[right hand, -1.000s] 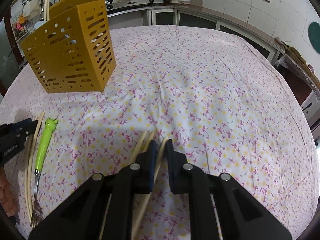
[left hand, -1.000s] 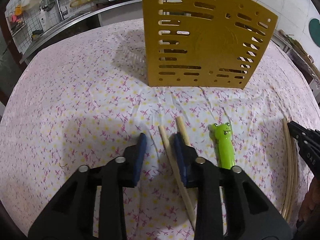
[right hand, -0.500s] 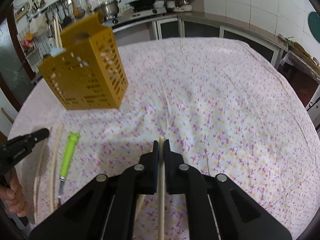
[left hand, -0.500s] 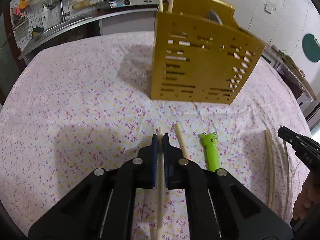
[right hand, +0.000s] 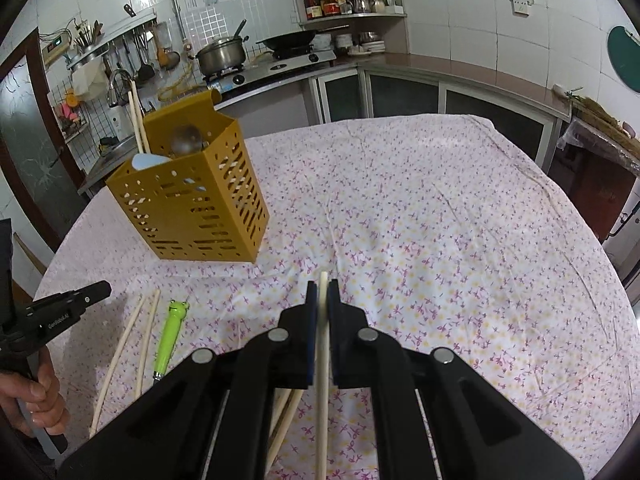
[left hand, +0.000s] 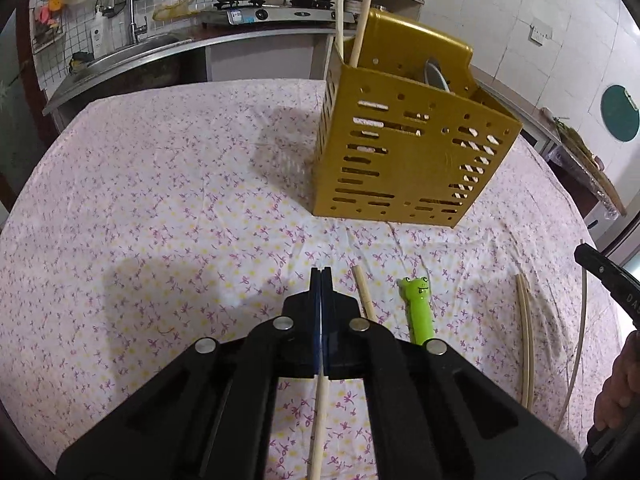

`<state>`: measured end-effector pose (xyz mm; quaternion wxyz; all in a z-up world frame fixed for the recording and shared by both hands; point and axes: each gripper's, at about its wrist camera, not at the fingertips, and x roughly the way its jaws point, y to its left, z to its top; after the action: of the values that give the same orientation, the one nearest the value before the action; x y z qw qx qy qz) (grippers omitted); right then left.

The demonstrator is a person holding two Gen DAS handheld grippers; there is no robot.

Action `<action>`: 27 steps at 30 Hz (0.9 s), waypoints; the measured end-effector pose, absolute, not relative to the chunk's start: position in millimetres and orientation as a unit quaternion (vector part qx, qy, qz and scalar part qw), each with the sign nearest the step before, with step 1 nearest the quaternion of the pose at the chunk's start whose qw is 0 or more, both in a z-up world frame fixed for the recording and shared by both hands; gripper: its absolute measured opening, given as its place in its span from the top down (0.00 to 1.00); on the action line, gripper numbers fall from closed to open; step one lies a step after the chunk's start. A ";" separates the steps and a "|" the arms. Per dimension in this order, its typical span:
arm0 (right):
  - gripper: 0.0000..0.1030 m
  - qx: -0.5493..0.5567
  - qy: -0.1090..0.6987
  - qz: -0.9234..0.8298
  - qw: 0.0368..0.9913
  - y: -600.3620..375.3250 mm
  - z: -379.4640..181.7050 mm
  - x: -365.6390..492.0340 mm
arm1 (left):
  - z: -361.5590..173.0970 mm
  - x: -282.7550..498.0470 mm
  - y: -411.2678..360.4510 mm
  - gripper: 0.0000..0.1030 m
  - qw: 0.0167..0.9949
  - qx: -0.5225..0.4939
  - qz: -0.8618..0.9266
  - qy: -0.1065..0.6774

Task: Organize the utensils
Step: 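Grasp another wooden chopstick with the left tool and lift it, then lift and carry the held chopsticks in both tools up over the yellow basket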

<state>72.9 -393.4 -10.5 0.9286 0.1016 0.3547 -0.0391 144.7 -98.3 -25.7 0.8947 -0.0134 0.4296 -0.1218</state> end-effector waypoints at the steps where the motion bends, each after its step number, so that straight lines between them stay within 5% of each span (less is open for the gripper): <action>1: 0.95 0.101 0.354 -0.039 0.929 -394.3 -9.9 72.3 | -24.5 144.4 -97.8 1.00 0.895 -0.013 -0.123 0.429; 11: 0.95 0.101 0.365 -0.034 0.925 -394.0 -18.5 73.2 | -48.4 148.2 -116.6 1.00 0.875 0.012 -0.144 0.461; 21: 0.95 0.106 0.379 -0.037 0.919 -397.7 -32.0 80.5 | -72.3 161.5 -125.1 0.85 0.864 0.032 -0.141 0.483; 24: 0.95 0.107 0.380 -0.037 0.918 -398.7 -33.8 83.3 | -73.8 161.9 -130.7 0.85 0.865 0.049 -0.134 0.481; 27: 0.95 0.107 0.376 -0.035 0.920 -397.9 -30.7 83.7 | -74.4 166.6 -128.2 0.96 0.867 0.044 -0.124 0.481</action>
<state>83.7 -397.9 -30.7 0.9197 0.1066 0.3762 -0.0352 166.6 -128.2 -74.4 0.8668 0.0438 0.4812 -0.1236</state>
